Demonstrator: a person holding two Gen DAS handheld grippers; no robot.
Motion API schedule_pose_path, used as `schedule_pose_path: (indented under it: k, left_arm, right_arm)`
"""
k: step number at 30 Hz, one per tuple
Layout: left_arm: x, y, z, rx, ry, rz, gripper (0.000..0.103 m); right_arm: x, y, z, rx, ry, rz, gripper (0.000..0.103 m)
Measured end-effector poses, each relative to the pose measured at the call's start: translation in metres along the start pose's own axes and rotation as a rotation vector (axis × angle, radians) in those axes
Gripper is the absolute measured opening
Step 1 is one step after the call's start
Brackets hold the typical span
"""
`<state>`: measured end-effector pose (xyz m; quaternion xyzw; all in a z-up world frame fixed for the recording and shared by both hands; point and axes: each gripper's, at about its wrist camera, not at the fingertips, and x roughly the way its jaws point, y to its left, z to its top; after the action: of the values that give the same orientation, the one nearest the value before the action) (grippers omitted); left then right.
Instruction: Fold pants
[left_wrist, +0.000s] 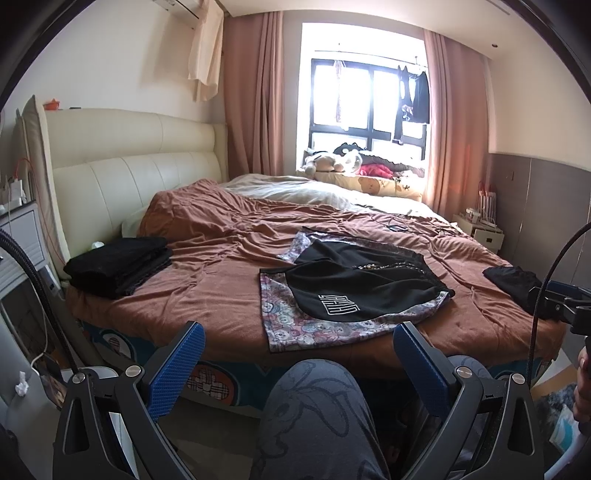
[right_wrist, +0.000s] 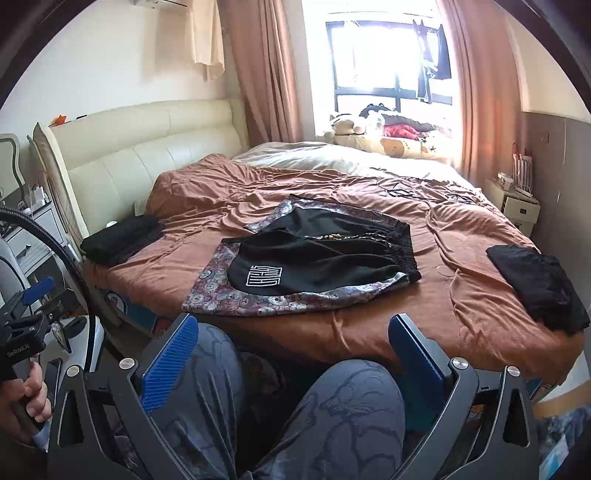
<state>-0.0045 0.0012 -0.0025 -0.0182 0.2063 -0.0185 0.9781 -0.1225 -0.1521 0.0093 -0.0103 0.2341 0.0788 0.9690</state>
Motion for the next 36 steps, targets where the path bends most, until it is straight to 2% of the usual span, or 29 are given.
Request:
schedule_pose_path:
  k: [23,36]
  left_arm:
    - [-0.003,0.018,-0.003,-0.033,-0.011,0.006,0.102]
    - [0.024,0.021,-0.006,-0.039,0.040,0.002,0.102]
  right_arm:
    - [0.003,0.002,-0.001,-0.003,0.004,0.006,0.103]
    - [0.019,-0.014,-0.001,0.034,0.022,-0.005,0.103]
